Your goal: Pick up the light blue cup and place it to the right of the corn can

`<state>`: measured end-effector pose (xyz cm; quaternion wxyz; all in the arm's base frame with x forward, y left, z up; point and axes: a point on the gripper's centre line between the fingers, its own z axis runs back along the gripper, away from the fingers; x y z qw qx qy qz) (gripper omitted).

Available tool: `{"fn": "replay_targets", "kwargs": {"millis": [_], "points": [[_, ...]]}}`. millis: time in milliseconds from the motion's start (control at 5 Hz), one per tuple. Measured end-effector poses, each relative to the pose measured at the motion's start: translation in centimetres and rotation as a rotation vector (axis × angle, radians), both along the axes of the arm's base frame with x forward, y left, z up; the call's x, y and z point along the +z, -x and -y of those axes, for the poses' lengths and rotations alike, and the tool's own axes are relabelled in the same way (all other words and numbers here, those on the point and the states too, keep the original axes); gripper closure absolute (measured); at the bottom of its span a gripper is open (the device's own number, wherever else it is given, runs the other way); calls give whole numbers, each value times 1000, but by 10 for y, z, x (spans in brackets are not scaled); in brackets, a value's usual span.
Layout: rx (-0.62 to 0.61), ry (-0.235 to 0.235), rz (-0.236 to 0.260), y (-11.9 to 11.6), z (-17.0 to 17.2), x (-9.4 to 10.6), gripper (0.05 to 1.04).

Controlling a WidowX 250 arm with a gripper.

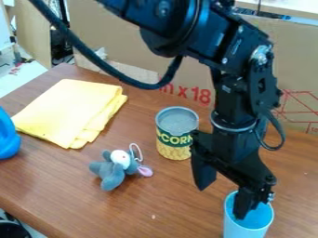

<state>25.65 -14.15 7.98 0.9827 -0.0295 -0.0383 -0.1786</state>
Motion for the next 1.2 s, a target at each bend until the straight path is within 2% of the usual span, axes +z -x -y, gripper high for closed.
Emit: {"fn": "replay_targets", "kwargs": {"millis": [200,600,800,1000,1200], "points": [[22,2,-2,-2,1,-9,137],[49,36,-64,-1,4,-25,730],[47,42,-74,1,5,-24,932],[41,27,-80,1,3,-20,984],[29,16,-7,-13,3,5,985]]}}
